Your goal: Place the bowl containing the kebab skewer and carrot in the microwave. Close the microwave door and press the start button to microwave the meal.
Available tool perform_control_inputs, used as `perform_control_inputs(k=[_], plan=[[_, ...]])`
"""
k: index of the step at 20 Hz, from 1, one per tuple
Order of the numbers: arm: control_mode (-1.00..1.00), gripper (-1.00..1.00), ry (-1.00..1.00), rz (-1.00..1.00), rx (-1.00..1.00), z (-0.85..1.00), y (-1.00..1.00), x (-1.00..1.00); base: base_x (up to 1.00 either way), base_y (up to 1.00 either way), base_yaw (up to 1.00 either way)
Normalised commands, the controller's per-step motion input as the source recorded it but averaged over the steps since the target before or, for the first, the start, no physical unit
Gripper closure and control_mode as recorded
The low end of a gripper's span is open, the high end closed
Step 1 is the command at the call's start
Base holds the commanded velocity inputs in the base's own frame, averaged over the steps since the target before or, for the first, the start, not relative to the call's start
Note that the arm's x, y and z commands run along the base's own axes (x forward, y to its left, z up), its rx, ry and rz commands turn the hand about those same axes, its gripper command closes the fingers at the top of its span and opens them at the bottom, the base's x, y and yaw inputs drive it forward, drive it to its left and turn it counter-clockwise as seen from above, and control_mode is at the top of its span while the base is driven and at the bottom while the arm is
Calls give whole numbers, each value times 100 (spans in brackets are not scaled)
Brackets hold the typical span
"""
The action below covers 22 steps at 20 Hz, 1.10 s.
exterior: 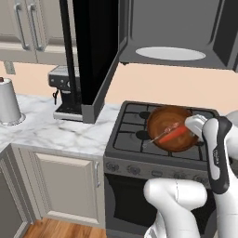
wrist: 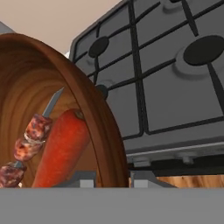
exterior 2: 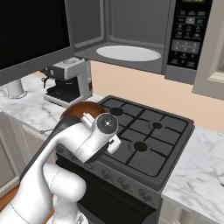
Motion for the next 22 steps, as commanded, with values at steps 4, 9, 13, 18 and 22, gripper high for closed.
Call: perform_control_inputs(k=[4, 9, 13, 18, 22], plan=[[-100, 100, -14, 1, 0, 42, 3, -10, 0, 0, 0], [-100, 100, -14, -1, 0, 94, 2, -2, 0, 0, 0], [-100, 100, 9, -18, 0, 62, 0, 0, 0, 0, 0], [-100, 100, 9, -27, 11, 70, 0, 0, 0, 0, 0], [-100, 100, 10, -16, 19, 70, 0, -3, 0, 0, 0]])
